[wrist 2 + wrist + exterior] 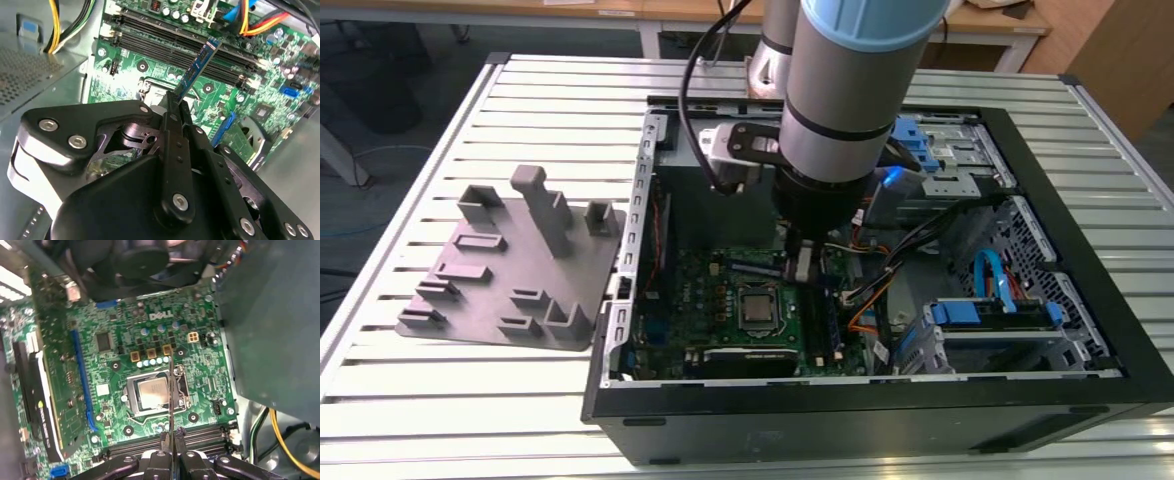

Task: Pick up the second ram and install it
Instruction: 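Insert the second ram into the second slot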

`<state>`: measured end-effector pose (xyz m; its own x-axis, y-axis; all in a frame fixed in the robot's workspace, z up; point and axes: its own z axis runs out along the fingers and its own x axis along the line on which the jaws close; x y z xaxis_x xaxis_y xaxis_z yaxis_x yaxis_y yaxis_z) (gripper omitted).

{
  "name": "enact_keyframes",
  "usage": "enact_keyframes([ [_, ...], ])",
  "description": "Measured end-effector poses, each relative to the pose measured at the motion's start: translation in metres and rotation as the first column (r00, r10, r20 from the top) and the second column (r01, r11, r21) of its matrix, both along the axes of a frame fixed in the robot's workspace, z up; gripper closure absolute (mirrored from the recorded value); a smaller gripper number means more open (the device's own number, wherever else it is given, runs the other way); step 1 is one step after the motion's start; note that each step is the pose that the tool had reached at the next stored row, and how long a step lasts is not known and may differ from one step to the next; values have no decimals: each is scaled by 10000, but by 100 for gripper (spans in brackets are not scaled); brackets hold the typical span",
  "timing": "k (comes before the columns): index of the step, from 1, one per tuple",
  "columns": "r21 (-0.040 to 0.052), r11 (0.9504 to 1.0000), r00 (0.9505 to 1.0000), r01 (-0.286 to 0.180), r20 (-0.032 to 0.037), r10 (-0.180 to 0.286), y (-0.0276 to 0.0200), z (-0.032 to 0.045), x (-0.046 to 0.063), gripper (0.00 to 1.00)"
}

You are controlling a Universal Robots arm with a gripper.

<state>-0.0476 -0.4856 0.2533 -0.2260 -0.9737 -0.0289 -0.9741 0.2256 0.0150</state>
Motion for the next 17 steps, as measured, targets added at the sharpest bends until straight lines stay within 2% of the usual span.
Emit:
enact_keyframes([
  [3,0,9989,9989,473,0,-473,0,-1,0,89],
  [7,0,9946,9946,1035,0,-1035,0,-2,0,89],
  [17,-1,9758,9758,2188,0,-2188,0,-3,0,89],
])
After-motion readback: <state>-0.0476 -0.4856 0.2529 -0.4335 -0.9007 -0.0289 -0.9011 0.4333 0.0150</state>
